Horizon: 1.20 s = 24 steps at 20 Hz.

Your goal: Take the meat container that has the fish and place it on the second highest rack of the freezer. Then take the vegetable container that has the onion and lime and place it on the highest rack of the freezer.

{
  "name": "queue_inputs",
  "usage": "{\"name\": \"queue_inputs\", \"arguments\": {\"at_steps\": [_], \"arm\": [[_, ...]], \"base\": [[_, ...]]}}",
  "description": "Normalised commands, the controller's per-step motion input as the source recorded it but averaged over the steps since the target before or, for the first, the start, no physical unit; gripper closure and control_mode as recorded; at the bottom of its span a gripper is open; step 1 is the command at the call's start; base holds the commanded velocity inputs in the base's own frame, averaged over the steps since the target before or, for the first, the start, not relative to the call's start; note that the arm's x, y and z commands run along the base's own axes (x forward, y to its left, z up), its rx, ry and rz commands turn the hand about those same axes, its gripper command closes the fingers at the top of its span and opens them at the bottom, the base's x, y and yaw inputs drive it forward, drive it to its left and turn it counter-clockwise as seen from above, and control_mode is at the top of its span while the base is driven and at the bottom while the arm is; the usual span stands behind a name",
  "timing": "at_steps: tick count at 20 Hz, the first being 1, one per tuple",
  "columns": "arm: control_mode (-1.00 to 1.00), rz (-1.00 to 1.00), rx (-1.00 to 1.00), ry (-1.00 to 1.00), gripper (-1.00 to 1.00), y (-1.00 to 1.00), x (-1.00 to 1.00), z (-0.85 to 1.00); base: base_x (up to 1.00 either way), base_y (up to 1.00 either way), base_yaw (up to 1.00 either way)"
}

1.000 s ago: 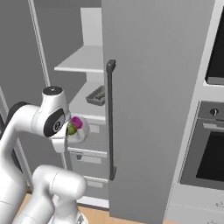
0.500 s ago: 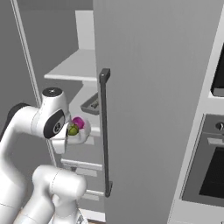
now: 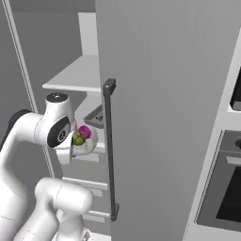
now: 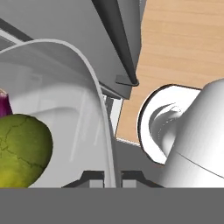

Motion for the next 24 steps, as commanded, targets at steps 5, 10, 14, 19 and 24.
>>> {"name": "queue_inputs", "arguments": {"at_steps": [5,10,14,19,24], "arm": [[-1.0,-0.01,-0.02,-0.07,1.0,0.14,0.0,0.22],[-1.0,0.0,0.0,-0.16,1.0,0.03,-0.03,0.81],[-1.0,0.0,0.0,-0.29,1.0,0.0,0.37,0.58],[-1.0,0.0,0.0,-0.36,1.0,0.0,0.26,0.55],[-1.0,-0.06,0.02,-0.23,1.0,0.0,0.58,0.47]], "base": [[0.03,0.01,0.0],[0.0,0.0,0.0],[0.0,0.0,0.0],[0.0,0.0,0.0],[0.0,0.0,0.0]]}}
